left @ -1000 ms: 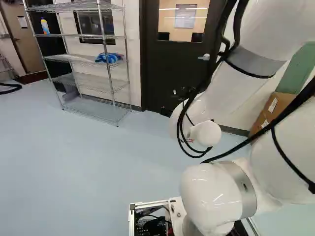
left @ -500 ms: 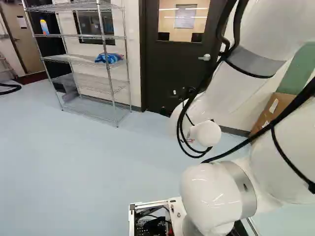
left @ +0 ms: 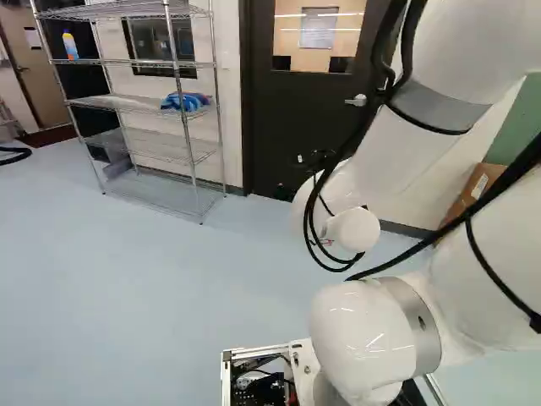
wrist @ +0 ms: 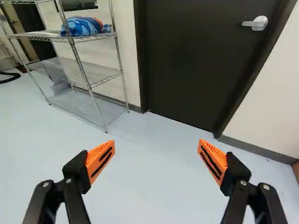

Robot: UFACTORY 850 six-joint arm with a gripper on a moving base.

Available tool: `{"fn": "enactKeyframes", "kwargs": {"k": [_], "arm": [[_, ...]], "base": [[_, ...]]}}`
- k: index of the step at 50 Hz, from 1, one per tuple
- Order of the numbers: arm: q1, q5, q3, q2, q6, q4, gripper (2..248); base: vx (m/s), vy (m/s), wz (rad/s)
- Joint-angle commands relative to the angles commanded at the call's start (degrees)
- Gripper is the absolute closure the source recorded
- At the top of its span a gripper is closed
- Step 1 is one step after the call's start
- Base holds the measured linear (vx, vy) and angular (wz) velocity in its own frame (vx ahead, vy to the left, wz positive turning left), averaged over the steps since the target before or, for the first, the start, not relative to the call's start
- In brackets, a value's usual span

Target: Open the door and move inside

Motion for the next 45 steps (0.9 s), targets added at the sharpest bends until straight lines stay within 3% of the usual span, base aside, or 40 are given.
{"fn": "enactKeyframes", "kwargs": {"k": [25, 45], "arm": [[0.00, 0.00, 0.00, 0.00, 0.00, 0.00, 3], [0.00, 0.00, 0.00, 0.00, 0.00, 0.00, 3]], "base": [[0.192, 0.060, -0.026], [0.205, 0.015, -0.256]]}}
